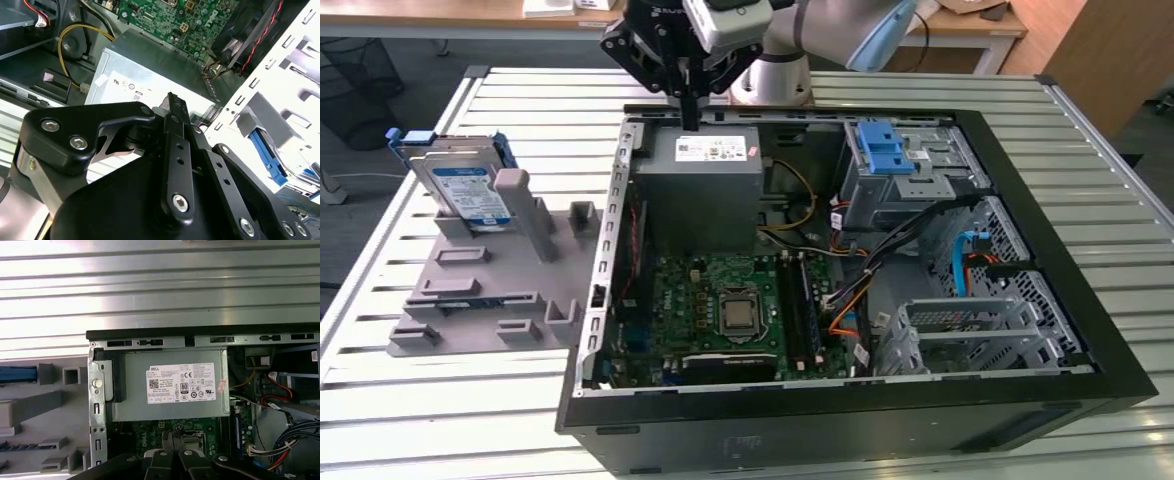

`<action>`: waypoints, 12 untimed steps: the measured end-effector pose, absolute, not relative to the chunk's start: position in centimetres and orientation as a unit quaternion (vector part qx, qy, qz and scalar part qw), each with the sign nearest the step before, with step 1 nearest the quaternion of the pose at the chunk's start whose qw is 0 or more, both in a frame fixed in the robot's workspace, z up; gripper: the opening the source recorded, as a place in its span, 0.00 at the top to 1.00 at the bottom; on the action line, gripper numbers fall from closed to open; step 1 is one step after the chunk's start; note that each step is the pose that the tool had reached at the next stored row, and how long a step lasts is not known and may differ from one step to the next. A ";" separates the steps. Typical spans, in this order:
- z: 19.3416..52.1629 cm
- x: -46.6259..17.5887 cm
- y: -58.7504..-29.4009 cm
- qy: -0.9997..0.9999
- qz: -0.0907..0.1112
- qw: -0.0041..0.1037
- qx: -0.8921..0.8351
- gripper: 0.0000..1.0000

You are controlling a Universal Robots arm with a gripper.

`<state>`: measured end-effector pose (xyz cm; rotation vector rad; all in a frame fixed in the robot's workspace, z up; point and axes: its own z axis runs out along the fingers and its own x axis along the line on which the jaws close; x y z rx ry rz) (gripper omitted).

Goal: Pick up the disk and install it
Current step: 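Reach for the disk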

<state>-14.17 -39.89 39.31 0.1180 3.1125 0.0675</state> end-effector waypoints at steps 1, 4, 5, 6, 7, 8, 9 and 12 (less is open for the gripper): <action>39.3 -14.3 -39.9 0.999 0.022 0.013 0.038 0.89; 39.3 -14.6 -39.9 0.999 0.022 0.013 0.038 0.89; 39.3 -14.7 -39.9 0.999 0.022 0.013 0.038 0.89; 39.3 -14.7 -39.9 0.999 0.022 0.013 0.038 0.89; 39.3 -14.7 -39.9 0.999 0.022 0.013 0.038 0.89; 39.3 -14.7 -39.9 0.999 0.022 0.013 0.038 0.89; 39.3 -14.7 -39.9 0.999 0.022 0.013 0.038 0.89; 39.3 -14.8 -39.9 0.999 0.022 0.013 0.038 0.89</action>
